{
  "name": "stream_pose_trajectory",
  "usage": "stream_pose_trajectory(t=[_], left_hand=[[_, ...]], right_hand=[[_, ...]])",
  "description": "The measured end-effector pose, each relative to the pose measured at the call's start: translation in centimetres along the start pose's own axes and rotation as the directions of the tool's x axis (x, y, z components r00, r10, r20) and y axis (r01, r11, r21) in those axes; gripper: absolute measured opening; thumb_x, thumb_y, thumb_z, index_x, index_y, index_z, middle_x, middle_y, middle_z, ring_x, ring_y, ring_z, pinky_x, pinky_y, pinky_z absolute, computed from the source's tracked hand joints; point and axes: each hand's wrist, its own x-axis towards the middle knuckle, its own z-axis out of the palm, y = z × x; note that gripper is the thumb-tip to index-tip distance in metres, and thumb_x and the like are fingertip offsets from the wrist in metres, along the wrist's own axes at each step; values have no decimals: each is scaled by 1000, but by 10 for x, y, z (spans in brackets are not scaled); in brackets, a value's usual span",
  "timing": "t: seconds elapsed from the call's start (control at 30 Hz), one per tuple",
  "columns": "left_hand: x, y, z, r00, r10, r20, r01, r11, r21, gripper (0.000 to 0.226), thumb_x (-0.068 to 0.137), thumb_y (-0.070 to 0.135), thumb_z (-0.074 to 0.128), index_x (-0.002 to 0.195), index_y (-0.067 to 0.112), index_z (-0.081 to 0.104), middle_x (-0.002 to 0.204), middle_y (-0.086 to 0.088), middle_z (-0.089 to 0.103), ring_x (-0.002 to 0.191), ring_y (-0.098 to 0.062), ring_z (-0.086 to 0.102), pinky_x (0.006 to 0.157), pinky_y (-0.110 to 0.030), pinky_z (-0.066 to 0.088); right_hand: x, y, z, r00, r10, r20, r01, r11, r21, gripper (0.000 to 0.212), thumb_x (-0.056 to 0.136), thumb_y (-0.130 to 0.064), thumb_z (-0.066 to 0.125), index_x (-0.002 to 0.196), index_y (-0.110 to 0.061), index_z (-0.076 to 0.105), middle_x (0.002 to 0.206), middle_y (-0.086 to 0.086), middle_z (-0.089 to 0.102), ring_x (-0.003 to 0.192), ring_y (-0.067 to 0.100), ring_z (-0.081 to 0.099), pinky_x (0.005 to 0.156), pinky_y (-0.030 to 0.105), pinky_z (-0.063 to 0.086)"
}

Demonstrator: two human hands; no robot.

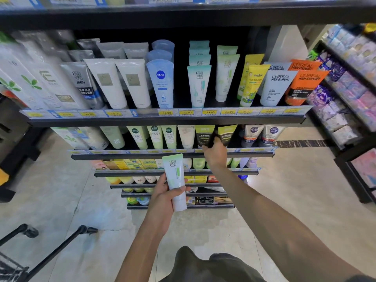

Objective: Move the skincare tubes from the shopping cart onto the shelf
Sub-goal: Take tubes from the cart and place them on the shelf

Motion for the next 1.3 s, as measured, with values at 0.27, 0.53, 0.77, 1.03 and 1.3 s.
stream_pose_trajectory(t=[0.27,0.53,0.77,1.03,1.3], left_hand=[[4,21,32,994,73,86,-78,995,60,57,84,-12,69,128,22,58,114,-12,74,92,-26,72,68,-37,60],[27,56,90,961,226,157,-255,946,200,55,85,3,78,128,32,58,119,4,71,106,-20,70,88,-45,60],[41,88,147,885,432,175,-463,855,232,50,87,5,78,130,23,58,119,12,71,107,-3,68,79,-17,56],[72,121,199,814,568,120,-576,765,288,46,85,11,81,123,25,59,116,11,71,106,-2,68,86,-25,58],[97,137,225,727,686,43,-628,638,446,45,87,17,79,127,21,60,109,11,68,97,1,64,80,-22,57]], right_hand=[[-37,0,-82,939,-265,-217,255,964,-71,28,100,-24,64,127,-16,67,120,-3,67,113,16,63,90,22,45],[7,-14,-183,649,-688,-325,507,710,-489,24,97,-18,67,117,-6,68,117,10,64,115,28,55,97,29,42],[32,-10,-205,699,-691,-183,477,641,-601,29,98,-26,67,120,-7,70,113,10,66,113,30,55,97,44,50],[37,-6,-204,726,-661,-190,474,681,-559,27,99,-26,64,121,-12,70,114,6,64,112,27,53,94,41,49],[40,0,-201,706,-676,-212,505,690,-519,24,97,-17,68,119,-7,69,115,11,64,115,31,54,96,43,50]])
